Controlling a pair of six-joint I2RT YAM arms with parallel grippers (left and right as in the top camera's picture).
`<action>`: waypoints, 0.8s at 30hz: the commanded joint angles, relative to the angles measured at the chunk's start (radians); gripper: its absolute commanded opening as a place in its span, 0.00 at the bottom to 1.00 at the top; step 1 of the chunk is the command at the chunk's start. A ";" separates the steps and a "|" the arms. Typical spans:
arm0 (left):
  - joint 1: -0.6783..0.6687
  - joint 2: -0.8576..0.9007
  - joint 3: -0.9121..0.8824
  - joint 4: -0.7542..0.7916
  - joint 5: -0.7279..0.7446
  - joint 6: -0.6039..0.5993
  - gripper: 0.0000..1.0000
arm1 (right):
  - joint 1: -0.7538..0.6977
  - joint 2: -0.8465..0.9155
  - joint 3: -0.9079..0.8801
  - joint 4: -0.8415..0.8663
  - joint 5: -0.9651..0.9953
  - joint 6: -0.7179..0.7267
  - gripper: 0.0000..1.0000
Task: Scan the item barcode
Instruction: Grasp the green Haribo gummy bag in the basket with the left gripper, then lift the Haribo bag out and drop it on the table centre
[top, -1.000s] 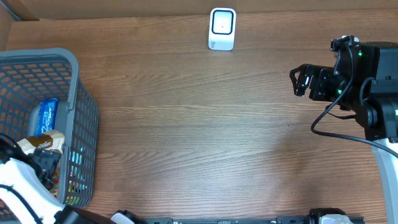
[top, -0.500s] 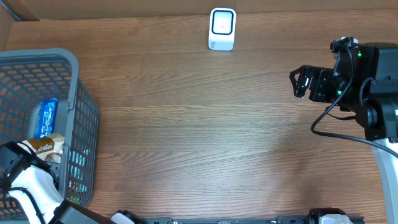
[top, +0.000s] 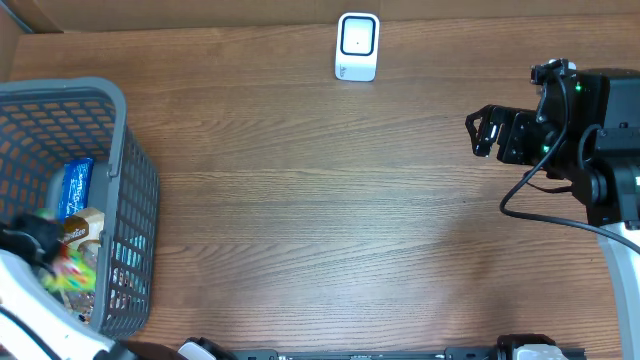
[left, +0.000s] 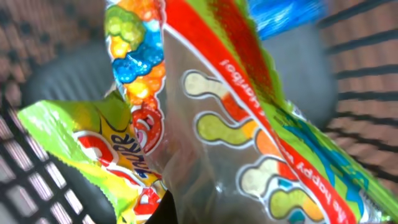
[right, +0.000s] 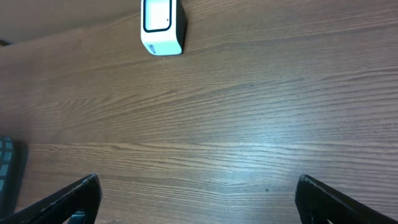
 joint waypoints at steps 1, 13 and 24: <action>-0.003 -0.016 0.234 -0.098 0.096 0.112 0.04 | -0.003 0.000 0.018 -0.005 -0.008 -0.004 1.00; -0.448 -0.065 0.490 -0.234 0.568 0.404 0.04 | -0.003 0.000 0.018 -0.023 -0.008 -0.004 1.00; -1.062 0.027 0.262 -0.205 0.037 0.109 0.04 | -0.003 0.006 0.018 -0.027 -0.009 -0.004 1.00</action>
